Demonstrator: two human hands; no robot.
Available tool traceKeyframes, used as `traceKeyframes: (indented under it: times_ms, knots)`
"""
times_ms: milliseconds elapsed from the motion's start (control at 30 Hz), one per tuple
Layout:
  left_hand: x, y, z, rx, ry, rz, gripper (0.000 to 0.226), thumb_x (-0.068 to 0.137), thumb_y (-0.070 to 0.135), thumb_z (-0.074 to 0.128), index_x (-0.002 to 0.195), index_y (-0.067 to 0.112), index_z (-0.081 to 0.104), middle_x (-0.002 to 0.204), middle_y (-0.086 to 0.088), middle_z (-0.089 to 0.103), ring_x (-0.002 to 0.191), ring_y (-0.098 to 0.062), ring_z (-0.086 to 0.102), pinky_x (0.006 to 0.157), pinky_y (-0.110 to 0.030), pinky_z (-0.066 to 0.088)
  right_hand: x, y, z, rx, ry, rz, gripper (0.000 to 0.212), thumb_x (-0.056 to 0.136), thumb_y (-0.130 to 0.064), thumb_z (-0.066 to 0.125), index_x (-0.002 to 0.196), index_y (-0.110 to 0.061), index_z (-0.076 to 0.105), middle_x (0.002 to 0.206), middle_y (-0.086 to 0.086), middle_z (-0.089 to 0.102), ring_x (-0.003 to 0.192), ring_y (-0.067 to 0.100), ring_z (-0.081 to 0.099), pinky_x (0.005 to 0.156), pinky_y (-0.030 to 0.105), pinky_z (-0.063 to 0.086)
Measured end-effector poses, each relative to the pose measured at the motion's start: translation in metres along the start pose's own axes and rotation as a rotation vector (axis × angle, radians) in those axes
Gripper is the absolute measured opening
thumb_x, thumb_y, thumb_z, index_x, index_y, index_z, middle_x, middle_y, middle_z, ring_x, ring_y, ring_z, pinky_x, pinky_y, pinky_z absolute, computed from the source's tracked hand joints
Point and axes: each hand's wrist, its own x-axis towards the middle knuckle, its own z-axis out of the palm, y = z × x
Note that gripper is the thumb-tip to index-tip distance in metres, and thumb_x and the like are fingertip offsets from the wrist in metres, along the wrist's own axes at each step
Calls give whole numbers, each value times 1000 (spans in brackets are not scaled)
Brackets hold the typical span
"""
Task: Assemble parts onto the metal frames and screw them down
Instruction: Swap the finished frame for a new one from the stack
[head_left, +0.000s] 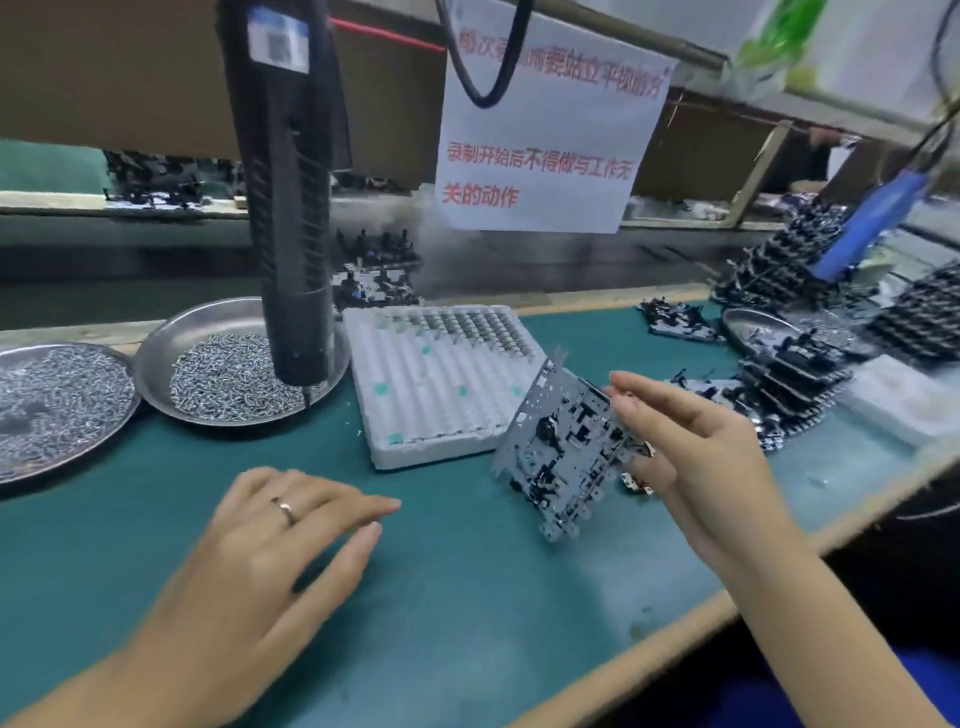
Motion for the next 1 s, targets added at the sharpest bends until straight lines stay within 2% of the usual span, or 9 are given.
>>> traceKeyframes:
  times_ms: [133, 233, 333, 433, 533, 633, 833, 900, 1000]
  knots:
    - [17, 23, 21, -24, -24, 70, 35, 94, 34, 43, 101, 16, 73, 91, 10, 65, 83, -7, 57, 82, -34, 39, 11, -9, -17, -74, 87, -103, 23, 80, -5, 66, 71, -22, 78, 69, -6, 71, 63, 0, 63, 56, 20, 48]
    - [19, 28, 34, -55, -20, 102, 31, 93, 31, 46, 99, 17, 73, 89, 10, 65, 80, -7, 55, 80, -33, 40, 27, -31, -44, -124, 182, -367, 22, 82, -3, 69, 75, -22, 78, 69, -8, 70, 63, 3, 61, 56, 16, 49]
    - [18, 28, 43, -54, -4, 137, 29, 92, 31, 47, 97, 18, 73, 88, 11, 65, 79, -6, 55, 80, -32, 40, 50, -36, -72, -568, 259, -781, 13, 81, -2, 71, 93, -6, 74, 86, 0, 68, 76, 4, 63, 67, 11, 49]
    - [17, 28, 46, -41, 5, 153, 27, 91, 30, 49, 94, 19, 74, 87, 12, 65, 77, -7, 57, 79, -33, 40, 77, -16, -96, -1168, 170, -1120, 16, 72, 12, 74, 88, 8, 72, 88, 18, 66, 75, 26, 63, 77, 16, 49]
    - [16, 26, 45, -46, 6, 138, 28, 91, 30, 48, 94, 19, 74, 87, 13, 65, 78, -5, 56, 81, -32, 40, 92, 22, -115, -1446, 1, -1100, 21, 59, 21, 77, 77, 14, 69, 82, 23, 65, 72, 38, 64, 74, 38, 56]
    - [16, 24, 44, -49, -3, 131, 29, 91, 30, 48, 93, 19, 74, 87, 13, 66, 78, -5, 57, 82, -31, 39, 97, 49, -126, -1469, -46, -1021, 17, 62, 20, 76, 74, 13, 68, 80, 21, 63, 69, 37, 62, 66, 44, 55]
    - [16, 22, 45, -22, 16, 98, 30, 90, 30, 47, 90, 18, 75, 85, 12, 66, 79, -5, 56, 82, -33, 38, 90, 58, -106, -1549, 224, -902, 19, 68, 2, 78, 87, 2, 73, 95, 19, 67, 92, 39, 64, 93, 62, 39]
    - [17, 20, 41, -16, 23, 75, 31, 91, 31, 46, 92, 18, 75, 86, 11, 66, 79, -5, 56, 81, -34, 39, 82, 59, -80, -1467, 221, -970, 17, 69, 6, 74, 86, 2, 73, 96, 20, 67, 90, 40, 64, 89, 60, 42]
    - [23, 15, 32, 27, 27, -13, 33, 92, 33, 44, 95, 18, 74, 90, 10, 67, 82, -9, 58, 82, -35, 37, 64, 64, -23, -1198, 61, -1050, 14, 75, 4, 67, 87, 3, 73, 93, 17, 68, 85, 36, 63, 82, 44, 49]
